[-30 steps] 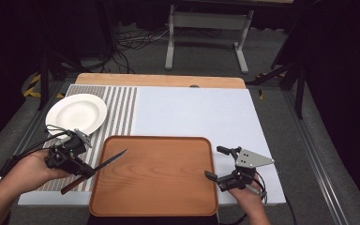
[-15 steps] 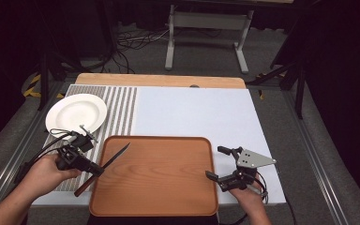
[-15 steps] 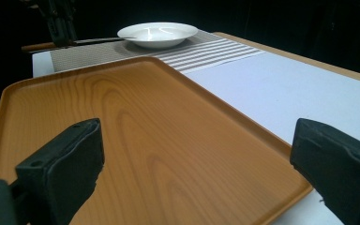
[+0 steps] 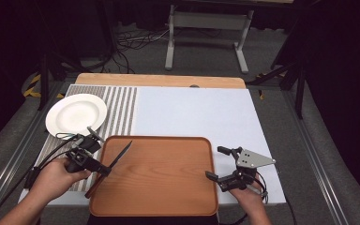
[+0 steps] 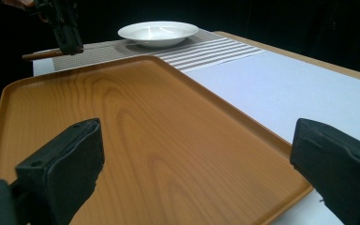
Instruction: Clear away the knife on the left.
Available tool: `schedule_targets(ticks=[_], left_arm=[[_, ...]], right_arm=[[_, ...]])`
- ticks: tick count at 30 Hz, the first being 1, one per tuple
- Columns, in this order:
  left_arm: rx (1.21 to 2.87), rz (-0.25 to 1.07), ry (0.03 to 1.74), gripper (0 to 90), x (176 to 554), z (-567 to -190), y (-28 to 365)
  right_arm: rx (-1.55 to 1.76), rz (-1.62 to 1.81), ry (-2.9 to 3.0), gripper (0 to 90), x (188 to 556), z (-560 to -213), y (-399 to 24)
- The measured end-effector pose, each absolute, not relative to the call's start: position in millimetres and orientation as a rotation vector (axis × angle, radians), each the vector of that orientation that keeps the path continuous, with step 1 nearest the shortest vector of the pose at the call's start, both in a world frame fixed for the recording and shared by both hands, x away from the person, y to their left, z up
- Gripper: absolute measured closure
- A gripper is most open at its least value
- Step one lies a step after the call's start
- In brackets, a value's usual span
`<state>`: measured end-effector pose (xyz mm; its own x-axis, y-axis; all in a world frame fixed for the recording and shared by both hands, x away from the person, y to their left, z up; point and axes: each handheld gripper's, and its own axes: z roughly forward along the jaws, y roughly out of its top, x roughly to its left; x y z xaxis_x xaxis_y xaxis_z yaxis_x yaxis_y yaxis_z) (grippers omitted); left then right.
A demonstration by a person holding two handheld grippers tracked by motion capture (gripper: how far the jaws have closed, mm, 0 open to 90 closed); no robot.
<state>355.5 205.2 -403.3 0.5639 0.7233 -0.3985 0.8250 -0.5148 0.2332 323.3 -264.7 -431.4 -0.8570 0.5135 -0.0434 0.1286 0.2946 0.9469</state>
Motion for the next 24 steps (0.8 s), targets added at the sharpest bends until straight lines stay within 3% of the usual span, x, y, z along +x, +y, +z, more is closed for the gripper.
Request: schedule_targets(ticks=[24], left_arm=[[2.446,-0.367,1.297,77.8,357.5,-427.0,177.7]], right_arm=[[0.582,1.596,2.228,3.9,323.2,-431.5,-265.2]])
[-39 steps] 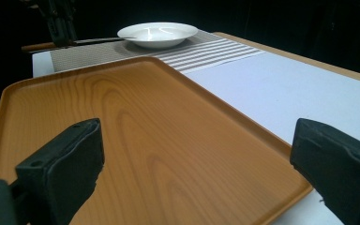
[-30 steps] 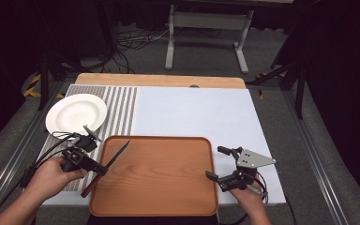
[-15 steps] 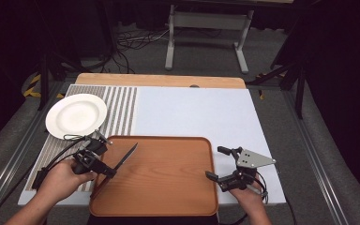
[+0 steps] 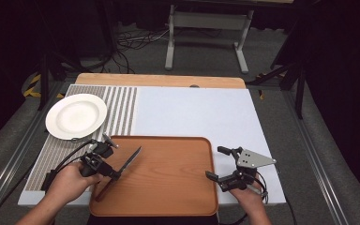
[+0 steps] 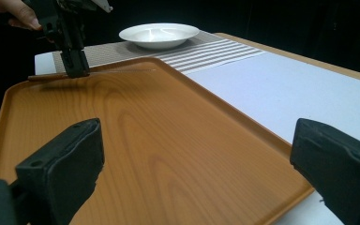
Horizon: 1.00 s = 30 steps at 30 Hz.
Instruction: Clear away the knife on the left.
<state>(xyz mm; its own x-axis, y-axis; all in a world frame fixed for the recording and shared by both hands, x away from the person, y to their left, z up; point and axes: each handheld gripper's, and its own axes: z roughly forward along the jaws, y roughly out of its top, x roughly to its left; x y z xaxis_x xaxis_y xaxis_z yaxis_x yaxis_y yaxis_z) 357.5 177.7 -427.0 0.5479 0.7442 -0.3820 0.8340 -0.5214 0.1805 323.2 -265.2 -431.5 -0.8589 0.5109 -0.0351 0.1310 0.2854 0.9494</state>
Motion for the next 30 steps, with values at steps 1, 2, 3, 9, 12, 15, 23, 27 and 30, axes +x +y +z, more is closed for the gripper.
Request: schedule_targets(ticks=[1,2,3,9,12,15,23,27,30], left_arm=[[2.446,-0.367,1.297,77.8,357.5,-427.0,177.7],[2.449,-0.376,1.299,77.9,358.0,-428.6,177.4],[2.456,-0.373,1.31,77.8,358.4,-430.9,176.5],[2.467,-0.375,1.32,77.8,360.0,-434.2,174.9],[2.484,-0.388,1.331,77.8,360.3,-436.8,173.0],[2.492,-0.393,1.334,77.8,360.3,-438.7,171.4],[2.51,-0.375,1.338,77.8,361.3,-438.7,169.8],[2.513,-0.375,1.34,77.7,360.8,-439.6,169.0],[2.515,-0.377,1.339,77.5,361.1,-440.1,169.7]], right_arm=[[0.583,1.598,2.227,3.9,323.2,-431.5,-265.3],[0.582,1.599,2.226,3.9,323.3,-431.6,-265.4],[0.582,1.598,2.227,3.9,323.4,-431.6,-265.5],[0.58,1.593,2.231,3.9,323.4,-431.7,-265.0],[0.584,1.597,2.228,3.9,323.6,-431.9,-265.4],[0.582,1.598,2.227,3.9,323.5,-431.6,-265.3],[0.58,1.598,2.23,3.9,323.5,-431.6,-265.2],[0.583,1.602,2.23,3.8,323.8,-431.7,-265.7],[0.583,1.602,2.231,3.8,323.7,-431.7,-265.6]])
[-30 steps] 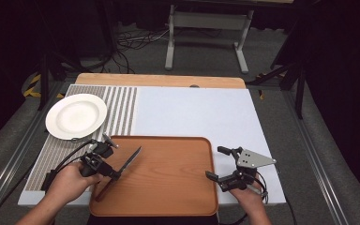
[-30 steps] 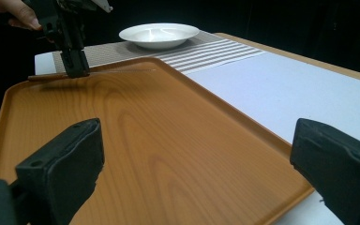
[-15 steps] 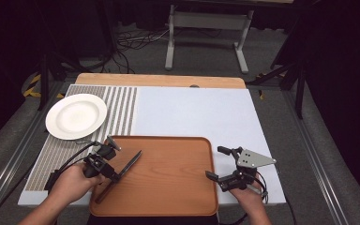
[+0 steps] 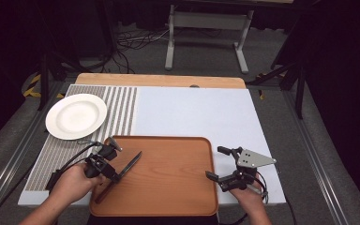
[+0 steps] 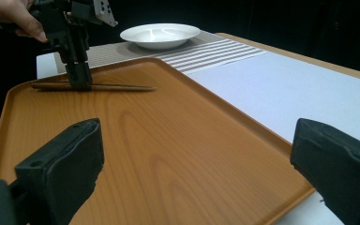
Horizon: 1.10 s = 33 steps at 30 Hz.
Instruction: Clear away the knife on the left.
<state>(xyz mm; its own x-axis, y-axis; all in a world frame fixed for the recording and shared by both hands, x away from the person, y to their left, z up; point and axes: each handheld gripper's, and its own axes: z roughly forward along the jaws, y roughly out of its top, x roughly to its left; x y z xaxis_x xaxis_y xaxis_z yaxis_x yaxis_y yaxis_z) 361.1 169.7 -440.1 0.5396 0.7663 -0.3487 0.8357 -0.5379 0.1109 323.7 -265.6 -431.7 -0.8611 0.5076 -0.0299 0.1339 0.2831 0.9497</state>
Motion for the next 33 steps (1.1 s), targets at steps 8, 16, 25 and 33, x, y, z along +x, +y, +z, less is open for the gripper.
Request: schedule_targets(ticks=[8,16,25,33], left_arm=[[2.464,-0.361,1.28,61.0,361.5,-431.6,177.0],[2.376,-0.359,1.163,37.3,359.7,-419.7,178.1],[2.383,-0.272,0.908,16.5,357.8,-419.1,173.6],[2.513,-0.085,0.564,40.2,348.3,-416.4,161.9]], right_arm=[[0.589,1.603,2.232,3.8,324.0,-431.8,-265.6],[0.586,1.6,2.234,3.8,323.8,-431.7,-265.2],[0.586,1.597,2.231,3.8,324.0,-432.3,-265.7],[0.587,1.595,2.235,3.8,324.3,-433.0,-264.9]])
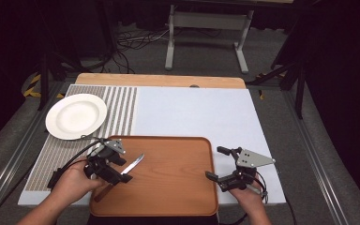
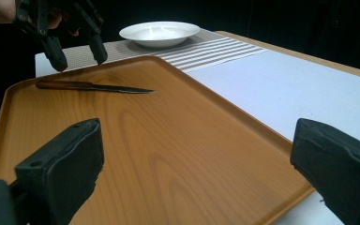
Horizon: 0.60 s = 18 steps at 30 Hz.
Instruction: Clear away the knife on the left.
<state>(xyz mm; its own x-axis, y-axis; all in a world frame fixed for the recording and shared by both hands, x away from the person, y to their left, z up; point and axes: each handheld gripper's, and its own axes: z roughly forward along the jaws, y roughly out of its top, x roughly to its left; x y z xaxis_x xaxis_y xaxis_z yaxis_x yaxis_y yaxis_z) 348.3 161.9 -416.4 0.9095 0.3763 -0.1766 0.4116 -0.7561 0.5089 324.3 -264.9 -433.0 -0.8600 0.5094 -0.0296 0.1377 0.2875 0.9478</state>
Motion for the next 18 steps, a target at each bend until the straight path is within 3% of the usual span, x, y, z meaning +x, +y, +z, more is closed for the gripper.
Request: schedule_targets(ticks=[2,3,6,7,9,13,18], left_arm=[[2.556,-0.049,0.469,43.0,347.2,-418.5,159.0],[2.585,-0.013,0.41,53.1,346.1,-420.7,156.8],[2.596,-0.018,0.378,72.7,347.0,-422.9,155.7],[2.603,-0.023,0.37,72.7,347.4,-423.9,155.1],[2.621,-0.019,0.375,84.3,349.1,-425.9,154.0],[2.655,-0.008,0.376,90.0,350.8,-428.4,152.7],[2.709,0.008,0.341,90.0,349.4,-431.9,148.7]], right_arm=[[0.586,1.596,2.233,3.8,324.4,-432.9,-265.2],[0.586,1.595,2.234,3.8,324.4,-433.0,-265.5],[0.586,1.595,2.233,3.8,324.4,-433.0,-265.5],[0.586,1.597,2.233,3.8,324.5,-433.1,-265.5],[0.587,1.599,2.233,3.8,324.5,-433.1,-265.7],[0.588,1.598,2.233,3.8,324.6,-433.3,-265.9],[0.587,1.6,2.232,3.8,324.7,-433.3,-265.7]])
